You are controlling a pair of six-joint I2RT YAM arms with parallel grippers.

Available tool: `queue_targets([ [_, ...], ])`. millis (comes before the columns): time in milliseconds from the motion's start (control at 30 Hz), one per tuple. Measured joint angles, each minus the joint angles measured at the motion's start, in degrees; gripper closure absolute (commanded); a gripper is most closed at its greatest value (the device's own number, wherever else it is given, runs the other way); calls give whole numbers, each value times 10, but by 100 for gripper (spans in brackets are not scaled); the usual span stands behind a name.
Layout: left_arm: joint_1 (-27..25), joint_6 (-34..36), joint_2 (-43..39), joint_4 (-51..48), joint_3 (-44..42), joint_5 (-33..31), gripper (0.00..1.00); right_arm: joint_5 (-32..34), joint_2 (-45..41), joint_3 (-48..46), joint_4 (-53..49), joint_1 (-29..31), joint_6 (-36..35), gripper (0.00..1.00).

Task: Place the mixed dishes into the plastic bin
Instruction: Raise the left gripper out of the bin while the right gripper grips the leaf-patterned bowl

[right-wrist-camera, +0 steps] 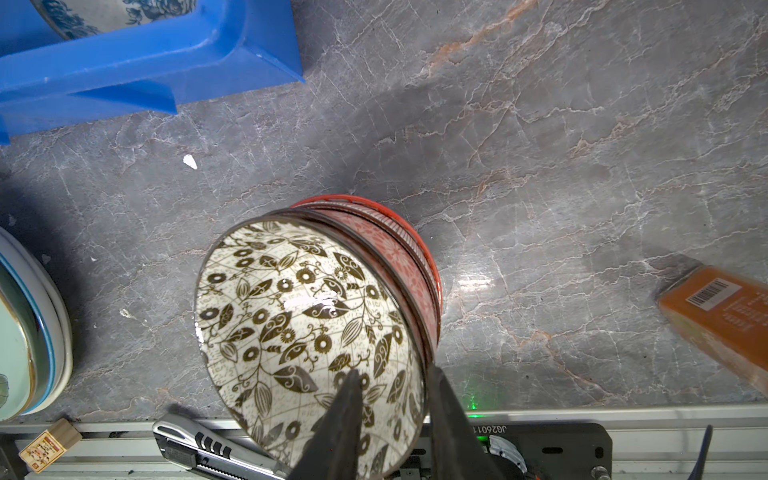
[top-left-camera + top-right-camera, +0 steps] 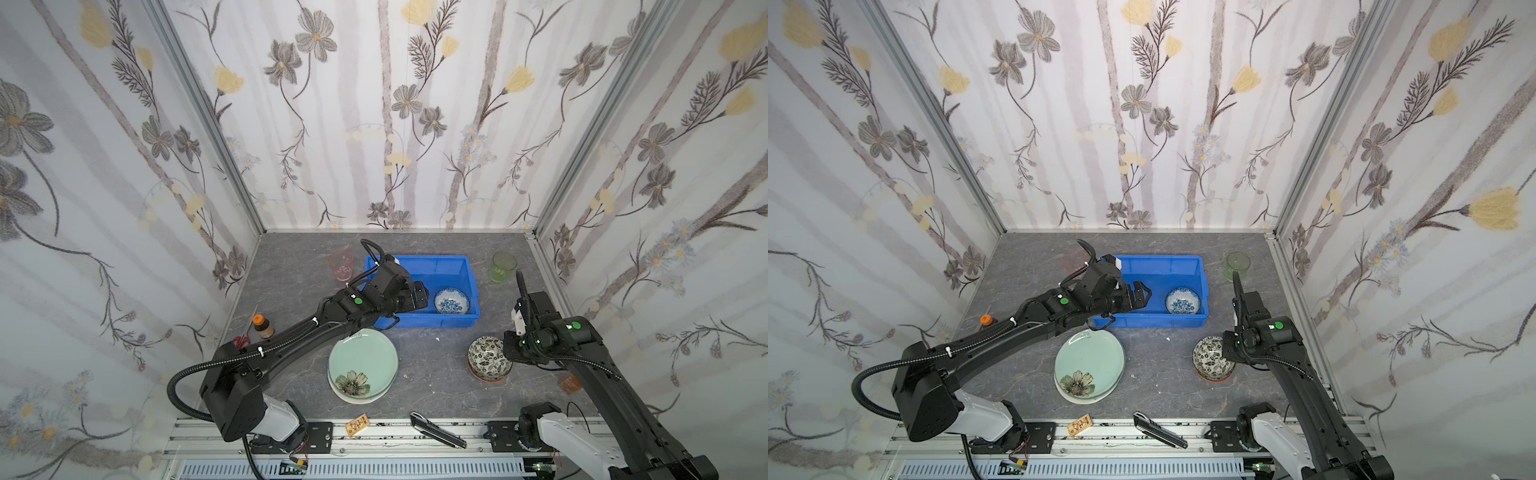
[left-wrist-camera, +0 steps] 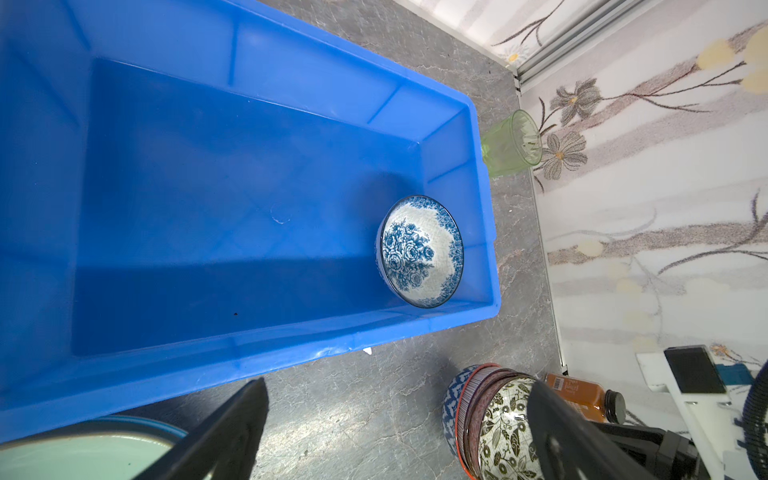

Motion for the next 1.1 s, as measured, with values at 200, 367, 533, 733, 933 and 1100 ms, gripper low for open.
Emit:
queue_targets([
  [200,0,0,16,4,0,12,0,5,12,-1,3,3,3,72],
  [367,0,0,23,8,0,21,0,10,20,-1,5,6,4,75],
  [533,0,0,33,8,3,22,0,19,25,-1,8,8,4,78],
  [733,0,0,44,12,5,32,0,23,24,0,8,9,6,83],
  [933,0,0,51,12,6,37,0,25,23,0,8,9,9,87],
  [1100,0,0,53,12,6,42,0,25,22,4,8,9,9,90],
])
